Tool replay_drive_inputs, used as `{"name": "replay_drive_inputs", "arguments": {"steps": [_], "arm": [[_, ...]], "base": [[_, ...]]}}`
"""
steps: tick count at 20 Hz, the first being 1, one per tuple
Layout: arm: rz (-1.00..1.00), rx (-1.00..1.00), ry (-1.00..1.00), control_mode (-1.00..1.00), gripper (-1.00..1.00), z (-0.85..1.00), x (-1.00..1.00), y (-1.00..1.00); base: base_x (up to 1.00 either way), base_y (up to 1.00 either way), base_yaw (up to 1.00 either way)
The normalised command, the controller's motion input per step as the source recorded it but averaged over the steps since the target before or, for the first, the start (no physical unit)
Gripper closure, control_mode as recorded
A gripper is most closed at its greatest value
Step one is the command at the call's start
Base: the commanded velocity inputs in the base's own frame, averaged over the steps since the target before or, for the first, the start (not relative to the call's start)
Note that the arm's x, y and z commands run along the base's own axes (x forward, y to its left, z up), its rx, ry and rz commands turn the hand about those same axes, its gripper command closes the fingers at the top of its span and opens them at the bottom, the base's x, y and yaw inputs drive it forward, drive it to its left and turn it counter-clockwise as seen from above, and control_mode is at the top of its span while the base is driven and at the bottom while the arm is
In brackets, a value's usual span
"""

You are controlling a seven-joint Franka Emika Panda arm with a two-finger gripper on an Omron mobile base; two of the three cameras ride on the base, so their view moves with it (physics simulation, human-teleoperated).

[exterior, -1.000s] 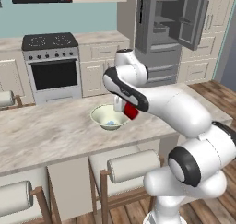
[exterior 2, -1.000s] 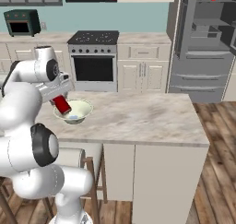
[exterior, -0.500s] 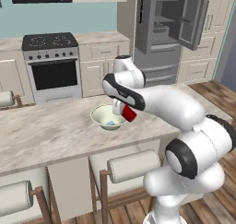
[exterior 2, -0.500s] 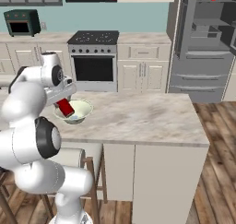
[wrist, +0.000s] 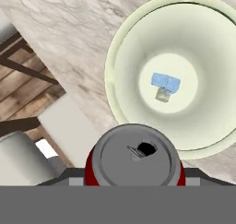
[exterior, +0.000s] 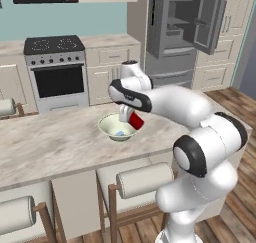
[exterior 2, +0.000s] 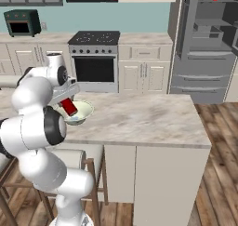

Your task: Open the fridge, grab two sodas, and place both sodas inside the bowl with ice on the dining counter.

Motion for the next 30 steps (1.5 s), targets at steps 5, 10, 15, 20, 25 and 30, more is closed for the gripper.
{"name": "replay_drive_inputs", "arguments": {"steps": [5, 10, 15, 20, 25, 30], "arm": [[0.00, 0.00, 0.03, -1.00, 1.00, -0.17, 0.35, 0.08], [0.00, 0.00, 0.03, -1.00, 1.00, -0.21, 0.32, 0.07], [0.00, 0.00, 0.02, -1.00, 1.00, -0.26, 0.25, 0.05], [0.01, 0.00, 0.00, -1.00, 1.00, -0.32, 0.10, 0.02], [0.00, 0.00, 0.00, -1.00, 1.00, -0.27, 0.16, 0.01], [0.00, 0.00, 0.00, -1.00, 1.00, -0.18, 0.15, 0.05]], "base": [[0.00, 0.00, 0.00], [0.00, 0.00, 0.00], [0.00, 0.00, 0.00], [0.00, 0.00, 0.00], [0.00, 0.00, 0.00], [0.00, 0.00, 0.00]]}}
